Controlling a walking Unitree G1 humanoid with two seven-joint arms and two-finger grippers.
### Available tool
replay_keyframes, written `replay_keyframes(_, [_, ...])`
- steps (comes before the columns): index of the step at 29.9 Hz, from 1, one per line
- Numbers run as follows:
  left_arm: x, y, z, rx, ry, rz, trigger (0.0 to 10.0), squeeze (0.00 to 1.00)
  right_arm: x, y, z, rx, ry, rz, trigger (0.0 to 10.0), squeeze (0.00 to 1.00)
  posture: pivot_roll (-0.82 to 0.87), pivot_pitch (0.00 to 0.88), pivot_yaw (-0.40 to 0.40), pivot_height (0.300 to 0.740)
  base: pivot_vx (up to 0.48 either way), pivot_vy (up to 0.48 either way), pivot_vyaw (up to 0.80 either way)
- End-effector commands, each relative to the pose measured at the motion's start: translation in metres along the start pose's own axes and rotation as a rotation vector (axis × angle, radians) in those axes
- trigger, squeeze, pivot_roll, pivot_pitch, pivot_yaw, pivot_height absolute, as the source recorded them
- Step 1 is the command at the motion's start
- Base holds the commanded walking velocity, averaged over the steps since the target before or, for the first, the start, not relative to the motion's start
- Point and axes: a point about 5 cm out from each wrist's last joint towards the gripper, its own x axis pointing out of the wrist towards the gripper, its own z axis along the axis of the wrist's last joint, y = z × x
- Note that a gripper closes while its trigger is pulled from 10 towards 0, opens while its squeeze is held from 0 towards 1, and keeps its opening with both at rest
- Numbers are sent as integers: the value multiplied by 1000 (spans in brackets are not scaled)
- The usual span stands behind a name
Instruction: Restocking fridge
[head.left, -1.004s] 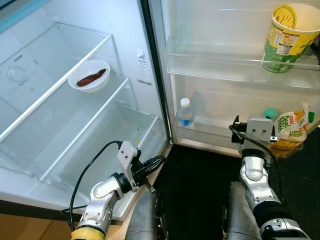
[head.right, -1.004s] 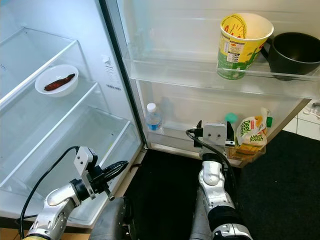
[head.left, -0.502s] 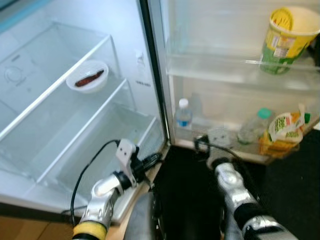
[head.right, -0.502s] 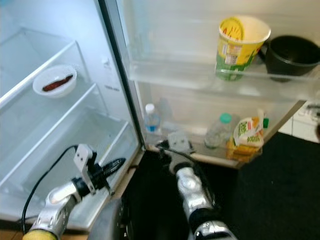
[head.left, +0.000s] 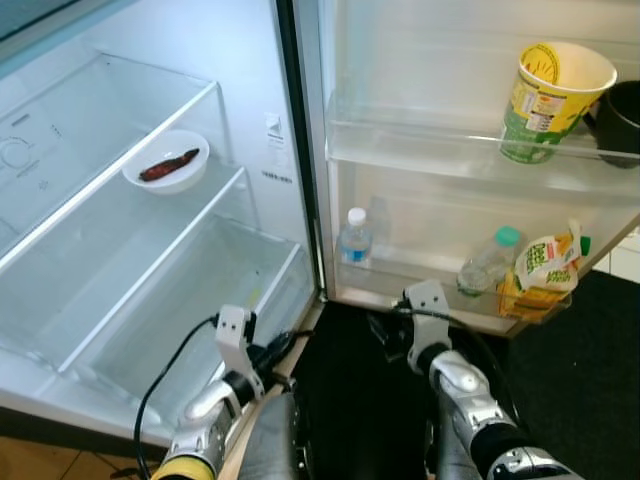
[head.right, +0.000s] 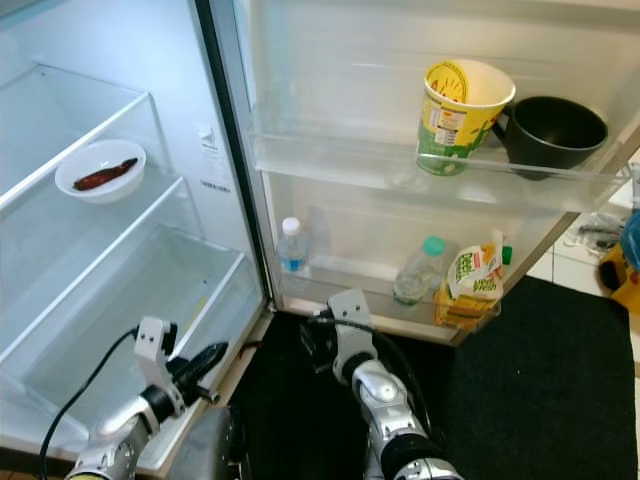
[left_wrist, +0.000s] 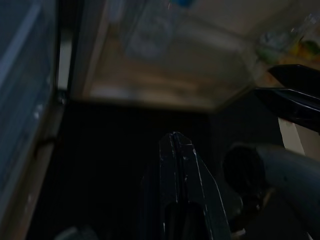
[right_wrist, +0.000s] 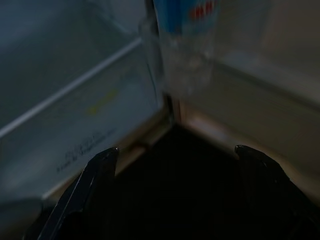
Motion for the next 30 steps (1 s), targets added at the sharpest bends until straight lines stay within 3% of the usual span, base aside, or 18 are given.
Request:
replay_keyframes(1, [-10,1,-20,-59,72,20,10000,0,-9,0,-21,-5,101,1,10000,0,-13,133,31,590,0,0,0])
replay_keyframes(4, [-16,5,-27,-87,106,39,10000,0,-15,-2,-34,-19,167,-7,10000,0,-13,130,30,590,0,0,0])
replay_keyframes(9, [-28,14,-36,-152,121,92,10000,0,-30,-1,-54,60,212,60,10000,0,-12,123,28,604,0,0,0])
replay_keyframes(16, [-37,19,-45,-194,143,149,10000,0,-44,-3,-74,45,309,30,10000,0,-18,112,26,624,0,0,0])
replay_keyframes(21, [-37,20,-48,-214,161,178,10000,0,-60,-11,-94,81,412,-36,10000,0,-20,108,21,624,0,0,0])
replay_keyframes(30, [-35,22,-43,-223,123,181,10000,0,-70,-13,-103,113,431,-68,10000,0,-23,109,22,624,-139,0,0])
